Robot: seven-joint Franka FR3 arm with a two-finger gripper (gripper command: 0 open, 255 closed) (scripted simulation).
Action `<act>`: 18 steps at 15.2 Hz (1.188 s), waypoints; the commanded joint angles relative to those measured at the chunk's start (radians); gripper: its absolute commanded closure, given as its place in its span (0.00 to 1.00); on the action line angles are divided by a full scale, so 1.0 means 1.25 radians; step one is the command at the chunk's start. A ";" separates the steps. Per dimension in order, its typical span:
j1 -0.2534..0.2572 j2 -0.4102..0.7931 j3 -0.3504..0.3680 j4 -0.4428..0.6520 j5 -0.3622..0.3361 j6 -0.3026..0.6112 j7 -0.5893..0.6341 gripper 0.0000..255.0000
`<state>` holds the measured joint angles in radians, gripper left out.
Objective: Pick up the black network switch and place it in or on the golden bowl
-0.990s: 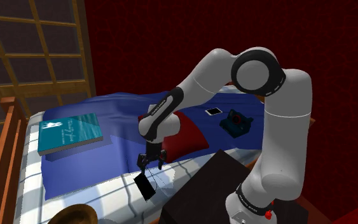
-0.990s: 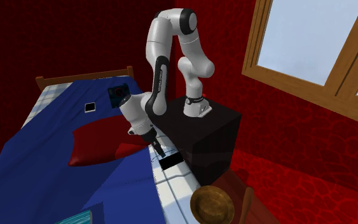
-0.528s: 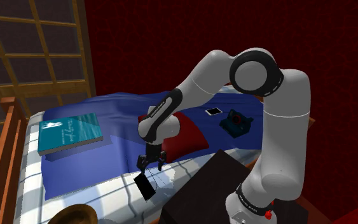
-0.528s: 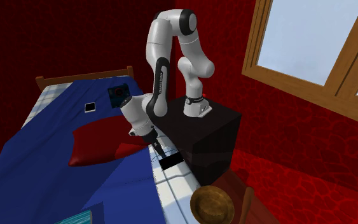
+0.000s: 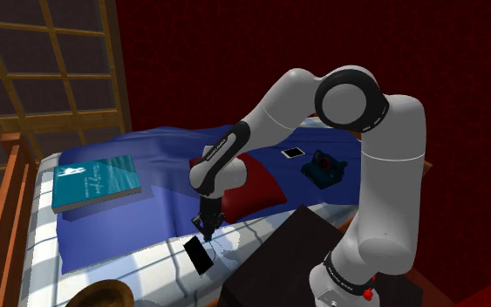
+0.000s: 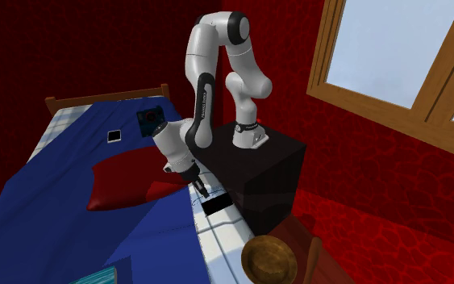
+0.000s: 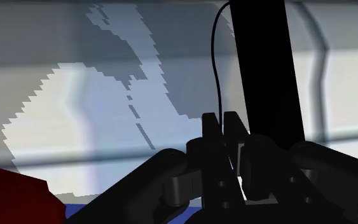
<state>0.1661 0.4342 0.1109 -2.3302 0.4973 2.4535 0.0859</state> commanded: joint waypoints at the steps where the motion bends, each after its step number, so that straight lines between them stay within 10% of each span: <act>1: 0.000 0.000 0.000 0.000 0.000 0.000 0.000 1.00; 18: 0.003 -0.162 -0.014 -0.025 -0.040 -0.130 0.063 1.00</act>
<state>0.1705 0.2439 0.0958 -2.3634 0.4513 2.3048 0.1595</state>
